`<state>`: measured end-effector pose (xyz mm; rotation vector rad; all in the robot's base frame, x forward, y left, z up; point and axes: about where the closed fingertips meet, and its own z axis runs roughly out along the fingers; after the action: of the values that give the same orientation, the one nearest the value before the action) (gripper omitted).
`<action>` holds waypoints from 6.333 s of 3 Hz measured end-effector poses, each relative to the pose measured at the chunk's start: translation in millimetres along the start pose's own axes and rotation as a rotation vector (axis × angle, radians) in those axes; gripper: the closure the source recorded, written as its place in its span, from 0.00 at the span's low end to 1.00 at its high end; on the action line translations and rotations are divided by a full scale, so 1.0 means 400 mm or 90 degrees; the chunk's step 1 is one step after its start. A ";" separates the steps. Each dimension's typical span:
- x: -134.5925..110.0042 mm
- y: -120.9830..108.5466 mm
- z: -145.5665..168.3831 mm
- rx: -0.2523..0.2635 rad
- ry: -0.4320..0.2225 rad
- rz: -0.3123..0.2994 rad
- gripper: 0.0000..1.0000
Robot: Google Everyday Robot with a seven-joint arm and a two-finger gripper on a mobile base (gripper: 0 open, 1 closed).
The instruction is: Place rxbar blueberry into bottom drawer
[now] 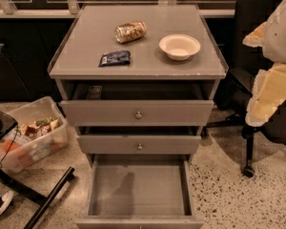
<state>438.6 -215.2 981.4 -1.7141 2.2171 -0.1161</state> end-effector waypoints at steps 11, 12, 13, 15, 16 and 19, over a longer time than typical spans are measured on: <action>-0.534 -0.366 0.486 0.074 -0.256 0.330 0.00; -0.603 -0.416 0.525 0.090 -0.308 0.323 0.00; -0.661 -0.456 0.543 0.098 -0.347 0.309 0.00; -0.748 -0.517 0.629 0.065 -0.388 0.301 0.00; -0.764 -0.529 0.679 0.039 -0.391 0.311 0.00; -0.733 -0.501 0.732 0.005 -0.390 0.355 0.65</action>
Offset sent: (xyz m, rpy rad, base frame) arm 0.0252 0.0218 0.0002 0.0674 -0.0336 -0.0749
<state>778.8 50.4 821.6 -0.8913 2.0925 0.4655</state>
